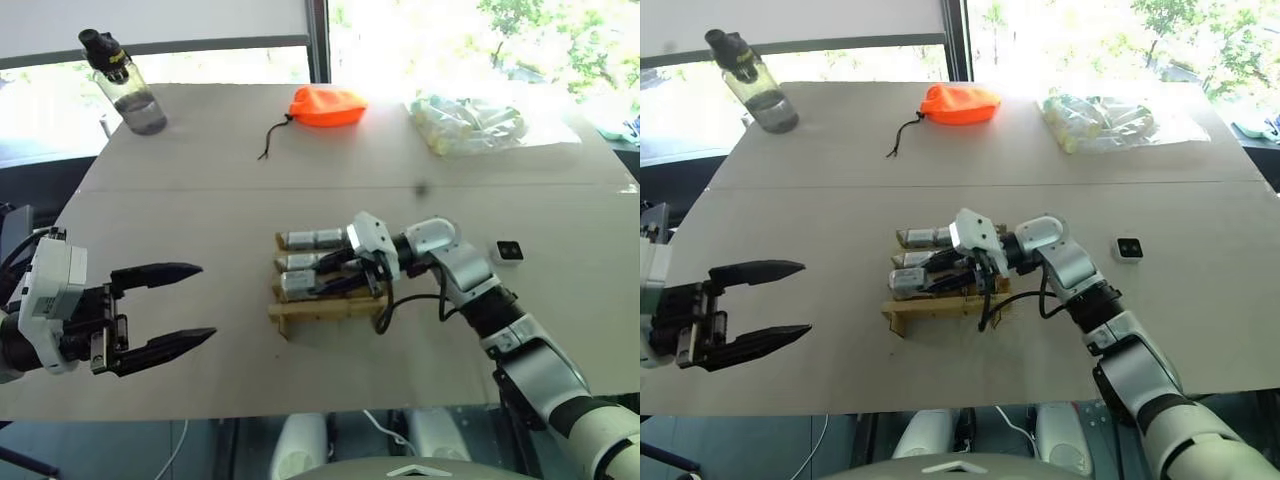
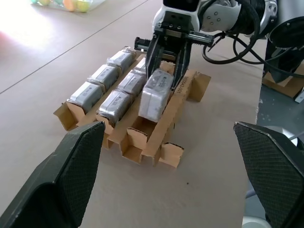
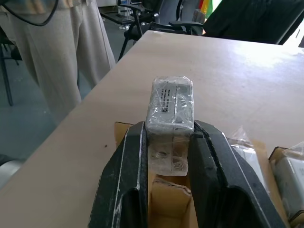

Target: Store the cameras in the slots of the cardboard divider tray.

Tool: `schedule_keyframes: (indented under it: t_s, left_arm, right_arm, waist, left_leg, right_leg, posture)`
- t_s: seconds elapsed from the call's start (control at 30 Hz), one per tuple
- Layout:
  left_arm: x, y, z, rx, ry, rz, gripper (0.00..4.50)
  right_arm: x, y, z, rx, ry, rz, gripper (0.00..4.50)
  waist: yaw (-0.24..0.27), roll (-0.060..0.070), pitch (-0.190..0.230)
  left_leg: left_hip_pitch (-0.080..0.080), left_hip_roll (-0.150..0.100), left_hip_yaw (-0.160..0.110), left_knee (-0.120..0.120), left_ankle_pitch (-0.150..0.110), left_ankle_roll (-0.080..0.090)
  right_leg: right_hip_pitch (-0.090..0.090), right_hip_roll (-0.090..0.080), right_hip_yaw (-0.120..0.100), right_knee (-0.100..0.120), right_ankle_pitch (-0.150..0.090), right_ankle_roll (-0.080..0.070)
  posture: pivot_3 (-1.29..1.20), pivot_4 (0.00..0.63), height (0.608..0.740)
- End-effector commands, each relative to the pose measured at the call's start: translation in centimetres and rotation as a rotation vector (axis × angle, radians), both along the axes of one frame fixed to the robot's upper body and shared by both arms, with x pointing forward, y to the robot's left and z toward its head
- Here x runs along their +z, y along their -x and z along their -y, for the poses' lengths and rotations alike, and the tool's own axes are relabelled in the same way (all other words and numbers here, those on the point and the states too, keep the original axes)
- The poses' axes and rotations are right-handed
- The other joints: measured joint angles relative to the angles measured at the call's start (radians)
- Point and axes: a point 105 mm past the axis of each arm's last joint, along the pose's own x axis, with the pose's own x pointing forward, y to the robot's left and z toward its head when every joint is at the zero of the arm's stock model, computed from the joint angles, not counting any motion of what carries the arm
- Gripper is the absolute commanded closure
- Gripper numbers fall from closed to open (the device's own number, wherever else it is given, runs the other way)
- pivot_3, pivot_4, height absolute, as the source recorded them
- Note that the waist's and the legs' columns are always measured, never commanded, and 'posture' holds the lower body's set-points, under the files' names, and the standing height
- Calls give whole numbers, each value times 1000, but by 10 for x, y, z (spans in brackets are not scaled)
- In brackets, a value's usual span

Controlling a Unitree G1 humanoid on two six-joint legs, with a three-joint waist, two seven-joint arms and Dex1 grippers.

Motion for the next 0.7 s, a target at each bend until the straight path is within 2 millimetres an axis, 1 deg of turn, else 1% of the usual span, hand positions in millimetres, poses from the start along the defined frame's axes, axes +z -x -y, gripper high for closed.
schedule_keyframes:
  t_s: [0.03,0.17,0.23,0.33,0.7]
  left_arm:
    - [5,1,2,-16,-22,26,0]
    - [5,-1,4,-23,-21,26,0]
    - [6,-1,4,-23,-25,28,0]
    - [6,-2,3,-23,-30,28,0]
    - [7,-3,5,-30,-30,33,0]
  right_arm:
    - [7,3,-9,24,-16,65,3875]
    - [1,4,-13,25,4,69,3875]
    - [-8,3,-9,21,41,70,3875]
    - [-14,1,-5,7,69,63,3875]
    - [-12,-4,2,-10,68,20,3875]
  waist:
    - [0,0,0]
    - [0,0,0]
    - [0,0,0]
    - [0,0,0]
    - [0,0,0]
  left_leg:
    - [0,0,0,0,0,0]
    - [-1,-1,0,0,0,0]
    - [-1,-1,0,0,0,0]
    - [-1,-1,0,-1,0,0]
    - [0,-1,0,-1,0,0]
  right_leg:
    - [0,0,0,0,0,0]
    - [0,-1,0,-1,0,0]
    - [0,-1,0,-1,0,0]
    - [0,-1,0,-1,0,0]
    - [0,-1,0,0,0,0]
  posture:
    - [0,150,740]
    - [0,150,740]
    - [0,150,740]
    - [0,150,740]
    - [0,150,740]
